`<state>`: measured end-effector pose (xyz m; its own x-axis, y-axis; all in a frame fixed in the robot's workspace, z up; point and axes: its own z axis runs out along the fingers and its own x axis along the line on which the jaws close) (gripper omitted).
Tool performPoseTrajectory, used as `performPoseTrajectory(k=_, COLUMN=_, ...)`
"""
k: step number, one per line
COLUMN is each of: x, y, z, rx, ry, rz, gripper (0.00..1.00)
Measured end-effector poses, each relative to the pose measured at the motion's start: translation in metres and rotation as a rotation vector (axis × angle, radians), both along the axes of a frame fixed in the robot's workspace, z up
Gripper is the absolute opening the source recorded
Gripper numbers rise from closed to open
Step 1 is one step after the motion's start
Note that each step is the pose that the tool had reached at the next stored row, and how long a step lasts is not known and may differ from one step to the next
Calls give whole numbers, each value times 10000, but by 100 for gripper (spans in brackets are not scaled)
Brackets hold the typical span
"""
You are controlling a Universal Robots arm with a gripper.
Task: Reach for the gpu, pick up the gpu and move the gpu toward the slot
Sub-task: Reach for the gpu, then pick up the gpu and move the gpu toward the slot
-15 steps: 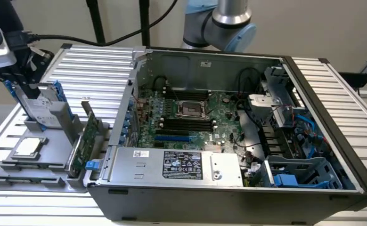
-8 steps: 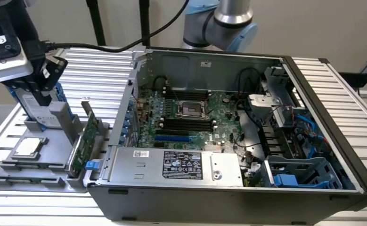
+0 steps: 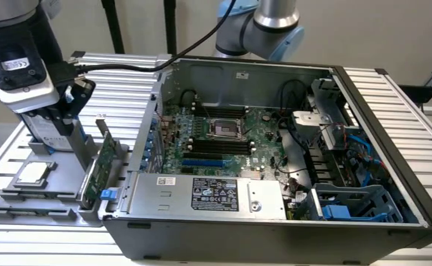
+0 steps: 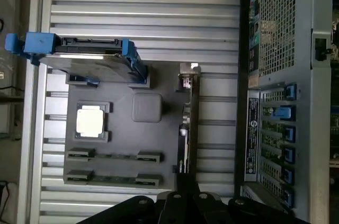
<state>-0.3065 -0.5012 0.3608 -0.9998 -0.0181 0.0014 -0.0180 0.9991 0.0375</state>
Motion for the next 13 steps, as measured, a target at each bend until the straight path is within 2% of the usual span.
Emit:
performPoseTrajectory(k=7, x=49, y=11, z=-94, rx=-129, ry=0, rz=-5, gripper=11)
performPoseTrajectory(k=13, x=49, y=15, z=-95, rx=-139, ry=3, rz=-6, gripper=11)
